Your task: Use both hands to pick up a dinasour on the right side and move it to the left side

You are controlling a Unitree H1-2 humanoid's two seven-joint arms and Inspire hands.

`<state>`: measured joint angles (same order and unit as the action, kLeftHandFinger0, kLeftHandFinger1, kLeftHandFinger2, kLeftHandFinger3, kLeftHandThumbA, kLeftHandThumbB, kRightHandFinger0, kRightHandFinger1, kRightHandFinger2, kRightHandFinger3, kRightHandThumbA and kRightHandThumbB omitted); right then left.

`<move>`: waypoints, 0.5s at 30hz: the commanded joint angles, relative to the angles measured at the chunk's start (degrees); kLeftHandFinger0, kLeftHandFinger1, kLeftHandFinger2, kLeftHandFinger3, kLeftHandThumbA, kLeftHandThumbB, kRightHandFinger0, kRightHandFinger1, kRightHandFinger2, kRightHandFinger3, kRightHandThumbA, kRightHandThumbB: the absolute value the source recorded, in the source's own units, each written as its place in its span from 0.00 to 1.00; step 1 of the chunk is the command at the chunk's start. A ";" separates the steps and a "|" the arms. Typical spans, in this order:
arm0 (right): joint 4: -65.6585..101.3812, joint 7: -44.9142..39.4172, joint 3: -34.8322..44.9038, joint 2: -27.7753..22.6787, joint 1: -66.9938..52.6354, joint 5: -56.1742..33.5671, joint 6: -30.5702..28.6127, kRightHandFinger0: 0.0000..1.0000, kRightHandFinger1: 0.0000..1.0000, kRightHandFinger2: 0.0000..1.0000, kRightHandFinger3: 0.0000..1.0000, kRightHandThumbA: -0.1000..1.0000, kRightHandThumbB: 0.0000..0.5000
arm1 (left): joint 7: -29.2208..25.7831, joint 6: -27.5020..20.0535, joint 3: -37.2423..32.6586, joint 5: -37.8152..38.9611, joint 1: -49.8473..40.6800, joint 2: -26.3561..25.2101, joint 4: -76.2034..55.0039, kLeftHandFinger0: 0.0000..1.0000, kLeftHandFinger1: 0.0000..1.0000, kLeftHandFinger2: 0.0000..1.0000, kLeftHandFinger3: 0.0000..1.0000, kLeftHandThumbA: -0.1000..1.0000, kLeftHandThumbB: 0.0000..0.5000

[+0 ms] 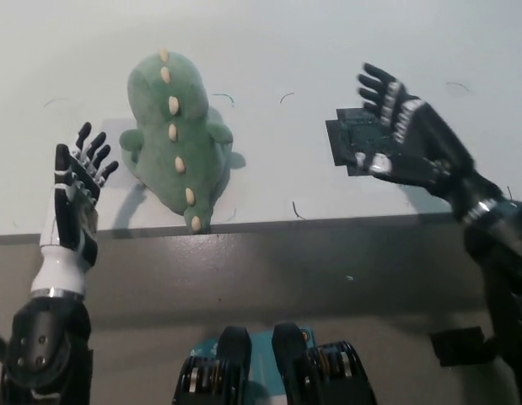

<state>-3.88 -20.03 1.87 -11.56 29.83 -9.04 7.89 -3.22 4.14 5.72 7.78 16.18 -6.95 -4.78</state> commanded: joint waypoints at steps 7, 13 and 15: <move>7.58 -2.20 4.51 -7.34 -7.69 -4.43 -4.70 1.00 1.00 1.00 1.00 1.00 0.22 | 1.93 -0.47 -1.44 0.84 -3.71 2.08 -6.21 1.00 1.00 1.00 1.00 1.00 0.75; 7.72 -1.91 6.52 -8.32 -9.65 -5.40 -7.65 1.00 1.00 1.00 1.00 1.00 0.26 | 2.72 -2.17 -2.52 0.35 -5.01 2.85 -6.28 1.00 1.00 1.00 1.00 1.00 0.83; 8.31 -1.86 7.42 -8.99 -11.86 -5.28 -9.22 1.00 1.00 1.00 1.00 1.00 0.25 | 3.52 -3.25 -3.55 0.68 -6.00 3.71 -5.52 1.00 1.00 1.00 1.00 1.00 0.78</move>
<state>1.60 -21.15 7.68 -18.95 19.15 -12.01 4.06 -1.69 3.91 3.19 7.81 10.94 -3.96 -8.84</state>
